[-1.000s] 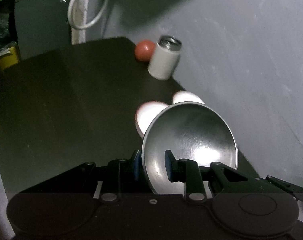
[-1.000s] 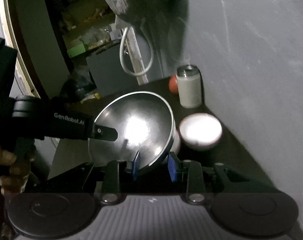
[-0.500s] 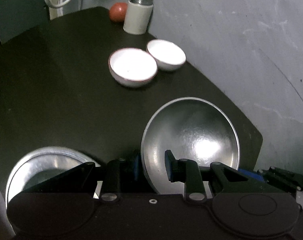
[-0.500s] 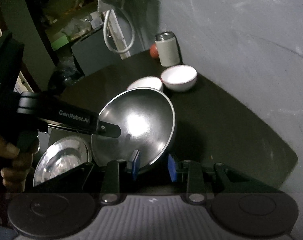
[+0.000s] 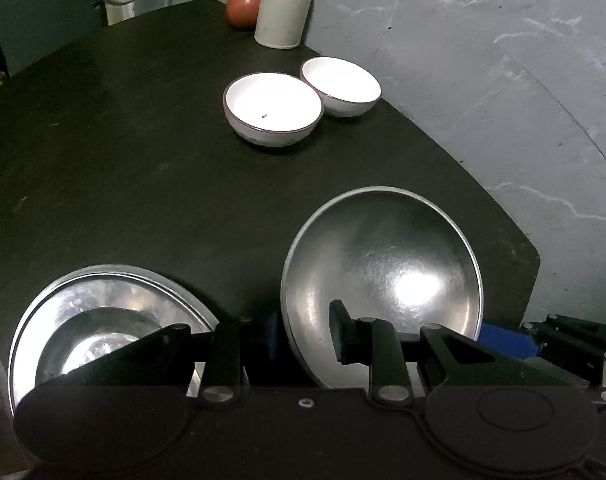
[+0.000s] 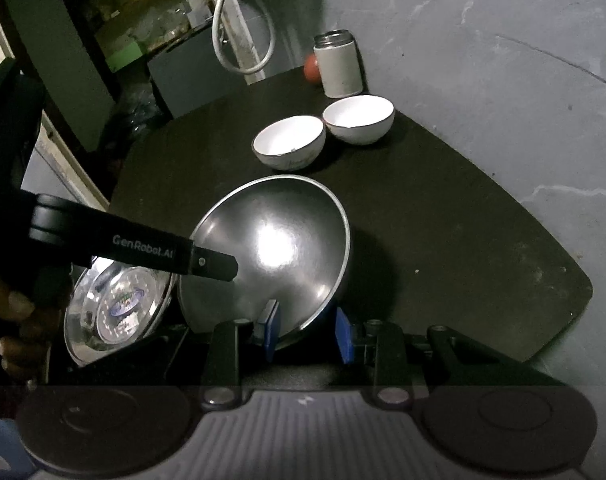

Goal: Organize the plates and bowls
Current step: 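Lift the steel bowl with the left gripper and carry it beside the plate stack, then lower the steel bowl onto the table and open the left gripper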

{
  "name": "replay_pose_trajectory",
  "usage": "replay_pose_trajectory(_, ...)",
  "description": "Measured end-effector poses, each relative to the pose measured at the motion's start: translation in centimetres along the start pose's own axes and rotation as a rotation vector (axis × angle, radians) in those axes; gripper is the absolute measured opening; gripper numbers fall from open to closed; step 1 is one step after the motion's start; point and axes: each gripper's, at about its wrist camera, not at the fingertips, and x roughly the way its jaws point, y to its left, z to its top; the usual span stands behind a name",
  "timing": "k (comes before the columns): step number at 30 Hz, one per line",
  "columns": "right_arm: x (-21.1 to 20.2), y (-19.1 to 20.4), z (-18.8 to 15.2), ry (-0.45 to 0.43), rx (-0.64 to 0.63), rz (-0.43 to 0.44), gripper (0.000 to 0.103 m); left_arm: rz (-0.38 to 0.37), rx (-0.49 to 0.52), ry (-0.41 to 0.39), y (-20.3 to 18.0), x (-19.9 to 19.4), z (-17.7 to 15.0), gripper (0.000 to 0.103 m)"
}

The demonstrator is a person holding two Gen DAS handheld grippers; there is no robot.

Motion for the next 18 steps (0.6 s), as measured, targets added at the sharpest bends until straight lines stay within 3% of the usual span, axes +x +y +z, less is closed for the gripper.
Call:
replay_pose_trajectory(15,0.5,-0.6,1.3,0.063,-0.106,0.058,0.035,0.002,-0.104,-0.003,0.8,0.1,-0.6,0.028)
replay_pose_trajectory(18,0.6,-0.6,1.7,0.062,-0.137,0.075,0.040,0.018,-0.112,-0.023,1.0,-0.4,-0.5,0.034)
